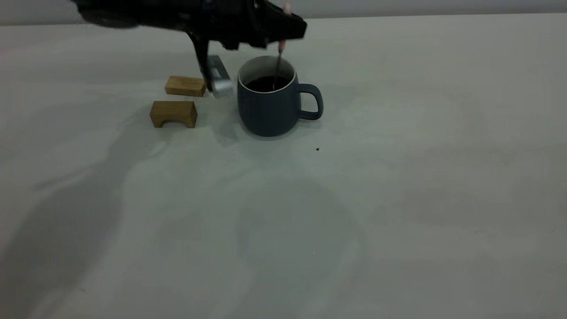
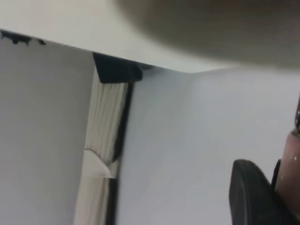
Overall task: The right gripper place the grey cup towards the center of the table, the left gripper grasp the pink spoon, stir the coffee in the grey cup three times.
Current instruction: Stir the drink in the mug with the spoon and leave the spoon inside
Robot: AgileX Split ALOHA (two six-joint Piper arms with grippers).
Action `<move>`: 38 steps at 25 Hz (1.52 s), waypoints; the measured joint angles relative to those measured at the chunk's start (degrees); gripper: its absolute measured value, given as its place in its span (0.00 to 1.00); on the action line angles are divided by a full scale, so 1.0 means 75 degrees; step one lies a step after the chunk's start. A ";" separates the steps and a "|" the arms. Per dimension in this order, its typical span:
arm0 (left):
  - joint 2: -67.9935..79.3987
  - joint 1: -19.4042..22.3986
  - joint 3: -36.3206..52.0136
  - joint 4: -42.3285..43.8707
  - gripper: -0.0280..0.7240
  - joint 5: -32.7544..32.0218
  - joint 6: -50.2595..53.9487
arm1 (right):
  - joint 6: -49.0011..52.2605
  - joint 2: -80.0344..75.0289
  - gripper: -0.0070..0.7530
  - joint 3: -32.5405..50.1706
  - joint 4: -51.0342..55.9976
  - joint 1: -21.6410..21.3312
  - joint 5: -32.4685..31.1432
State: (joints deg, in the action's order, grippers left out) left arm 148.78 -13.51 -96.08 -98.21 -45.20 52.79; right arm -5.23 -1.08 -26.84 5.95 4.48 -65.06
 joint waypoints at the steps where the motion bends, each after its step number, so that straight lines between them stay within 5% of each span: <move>1: 0.0055 -0.0041 -0.0009 -0.0047 0.21 -0.0077 -0.0107 | 0.0000 0.0000 0.59 0.0000 0.0000 0.0000 0.0000; 13: 0.0067 0.0330 -0.0024 0.1331 0.21 -0.1227 0.0657 | 0.0000 0.0000 0.59 0.0000 0.0000 0.0000 0.0000; 19: 0.0067 0.0529 -0.0024 0.0832 0.21 -0.0769 0.0645 | 0.0000 0.0000 0.59 0.0000 0.0000 0.0000 0.0000; 27: 0.0067 0.0041 -0.0024 -0.0042 0.21 -0.0396 -0.0303 | 0.0000 0.0000 0.59 0.0000 0.0000 0.0000 0.0000; 38: 0.0067 0.0431 -0.0024 0.1182 0.21 -0.1814 0.0368 | 0.0000 0.0000 0.59 0.0000 0.0000 0.0000 0.0000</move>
State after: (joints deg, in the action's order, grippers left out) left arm 149.28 -10.28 -96.26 -89.34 -58.81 55.55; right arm -5.23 -1.08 -26.84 5.95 4.48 -65.06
